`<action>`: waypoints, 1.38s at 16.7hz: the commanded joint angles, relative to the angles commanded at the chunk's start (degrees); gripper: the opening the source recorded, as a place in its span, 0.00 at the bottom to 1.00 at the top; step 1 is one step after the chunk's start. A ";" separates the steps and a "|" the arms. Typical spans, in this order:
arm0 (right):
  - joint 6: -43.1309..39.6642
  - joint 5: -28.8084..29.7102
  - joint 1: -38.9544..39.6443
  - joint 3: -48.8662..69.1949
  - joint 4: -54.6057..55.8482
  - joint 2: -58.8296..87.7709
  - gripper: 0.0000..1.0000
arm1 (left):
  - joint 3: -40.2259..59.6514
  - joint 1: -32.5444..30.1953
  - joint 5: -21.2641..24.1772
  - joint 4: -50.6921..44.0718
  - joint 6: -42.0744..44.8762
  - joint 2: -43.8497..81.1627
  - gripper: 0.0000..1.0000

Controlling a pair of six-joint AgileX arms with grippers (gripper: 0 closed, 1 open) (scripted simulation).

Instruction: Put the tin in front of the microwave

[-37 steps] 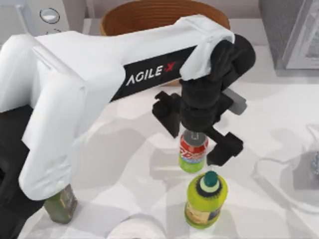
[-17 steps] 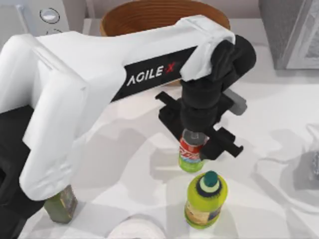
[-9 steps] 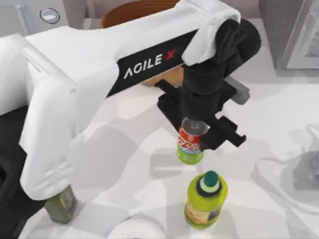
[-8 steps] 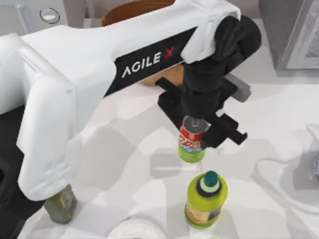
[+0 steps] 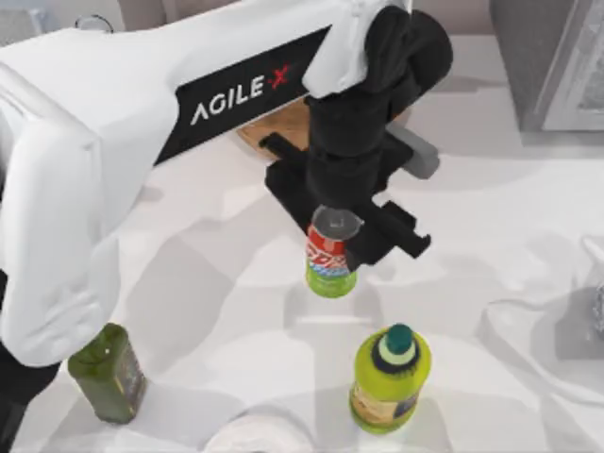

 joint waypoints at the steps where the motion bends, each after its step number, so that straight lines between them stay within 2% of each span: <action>1: 0.00 0.00 0.00 0.00 0.00 0.00 1.00 | -1.58 2.49 -0.16 -0.54 1.54 -1.36 0.00; 4: 0.00 0.00 0.00 0.00 0.00 0.00 1.00 | -6.23 13.22 -0.73 -1.94 6.21 -5.76 0.00; 7: 0.00 0.00 0.00 0.00 0.00 0.00 1.00 | -9.72 26.84 -1.26 -2.48 9.90 -9.49 0.00; 10: 0.00 0.00 0.00 0.00 0.00 0.00 1.00 | -10.99 40.43 -1.56 -2.38 12.01 -11.00 0.00; 13: 0.00 0.00 0.00 0.00 0.00 0.00 1.00 | -9.94 50.21 -1.03 0.10 12.12 -9.13 0.00; 16: 0.00 0.00 0.00 0.00 0.00 0.00 1.00 | -7.59 54.52 -0.04 3.41 10.88 -5.76 0.00; 23: 0.00 0.00 0.00 0.00 0.00 0.00 1.00 | -7.38 55.65 0.17 4.11 11.37 -5.30 0.00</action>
